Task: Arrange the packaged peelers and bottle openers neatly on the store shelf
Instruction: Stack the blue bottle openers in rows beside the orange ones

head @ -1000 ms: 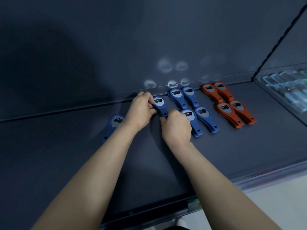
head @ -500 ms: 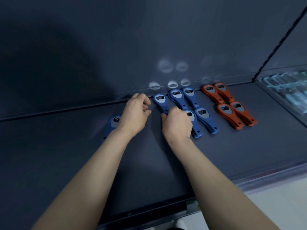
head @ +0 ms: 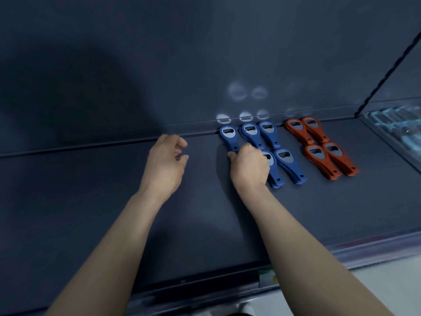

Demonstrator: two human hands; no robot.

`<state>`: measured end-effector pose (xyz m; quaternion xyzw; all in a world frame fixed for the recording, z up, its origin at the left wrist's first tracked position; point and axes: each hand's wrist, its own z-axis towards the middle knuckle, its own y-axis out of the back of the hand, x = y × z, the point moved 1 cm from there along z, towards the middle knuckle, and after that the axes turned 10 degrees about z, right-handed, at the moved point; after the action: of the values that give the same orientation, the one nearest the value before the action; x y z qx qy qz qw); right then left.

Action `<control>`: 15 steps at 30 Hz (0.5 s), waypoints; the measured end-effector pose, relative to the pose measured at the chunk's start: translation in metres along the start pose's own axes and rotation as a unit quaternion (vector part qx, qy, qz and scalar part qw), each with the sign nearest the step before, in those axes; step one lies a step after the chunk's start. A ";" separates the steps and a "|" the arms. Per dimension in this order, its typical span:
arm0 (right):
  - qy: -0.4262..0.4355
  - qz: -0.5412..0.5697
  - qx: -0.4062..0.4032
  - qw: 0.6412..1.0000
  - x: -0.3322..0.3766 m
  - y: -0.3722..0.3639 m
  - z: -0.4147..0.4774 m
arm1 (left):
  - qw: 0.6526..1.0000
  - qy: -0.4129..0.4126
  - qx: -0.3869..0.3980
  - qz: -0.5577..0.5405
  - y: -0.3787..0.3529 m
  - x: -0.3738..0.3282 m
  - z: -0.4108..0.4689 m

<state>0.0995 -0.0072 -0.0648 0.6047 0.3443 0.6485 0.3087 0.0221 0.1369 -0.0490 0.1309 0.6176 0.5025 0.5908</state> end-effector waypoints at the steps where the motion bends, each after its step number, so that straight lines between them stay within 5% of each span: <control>1: 0.000 0.004 0.000 1.000 0.000 0.000 0.000 | 1.000 0.004 -0.007 0.004 0.002 0.002 -0.002; 9: 0.078 0.023 -0.014 0.997 0.012 0.007 -0.027 | 0.989 0.099 -0.054 0.093 0.019 0.026 -0.017; 15: 0.119 0.172 0.160 0.965 0.035 -0.017 -0.049 | 0.986 0.160 0.007 0.046 0.019 0.026 -0.025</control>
<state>0.0472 0.0279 -0.0606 0.6146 0.3684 0.6958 0.0489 -0.0147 0.1534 -0.0553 0.0810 0.7007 0.5394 0.4599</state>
